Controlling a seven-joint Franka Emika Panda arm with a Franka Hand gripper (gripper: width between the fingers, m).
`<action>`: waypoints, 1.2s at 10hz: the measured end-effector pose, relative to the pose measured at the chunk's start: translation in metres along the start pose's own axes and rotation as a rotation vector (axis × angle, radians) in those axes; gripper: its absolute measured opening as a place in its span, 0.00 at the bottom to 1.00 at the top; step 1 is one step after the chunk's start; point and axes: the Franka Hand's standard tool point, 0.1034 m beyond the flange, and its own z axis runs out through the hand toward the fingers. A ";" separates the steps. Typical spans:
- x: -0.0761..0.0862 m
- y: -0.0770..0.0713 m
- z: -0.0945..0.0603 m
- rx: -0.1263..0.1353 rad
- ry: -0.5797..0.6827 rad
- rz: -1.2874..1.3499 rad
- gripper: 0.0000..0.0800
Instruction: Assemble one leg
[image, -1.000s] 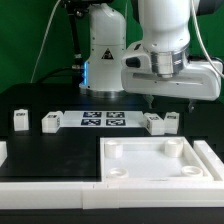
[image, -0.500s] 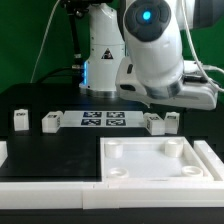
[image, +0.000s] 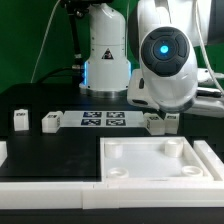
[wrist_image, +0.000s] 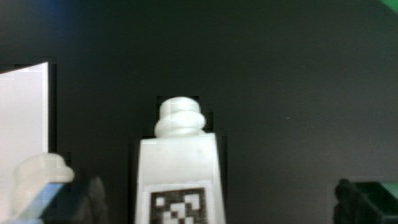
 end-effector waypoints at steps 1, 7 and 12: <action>0.002 -0.003 0.003 -0.004 0.010 -0.010 0.81; 0.005 -0.004 0.008 -0.006 0.021 -0.054 0.81; 0.008 0.008 0.006 0.007 0.015 -0.053 0.81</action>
Offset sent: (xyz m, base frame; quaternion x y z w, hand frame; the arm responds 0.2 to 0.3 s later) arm -0.0010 -0.0019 -0.0141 0.0199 0.0163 -0.0271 0.9993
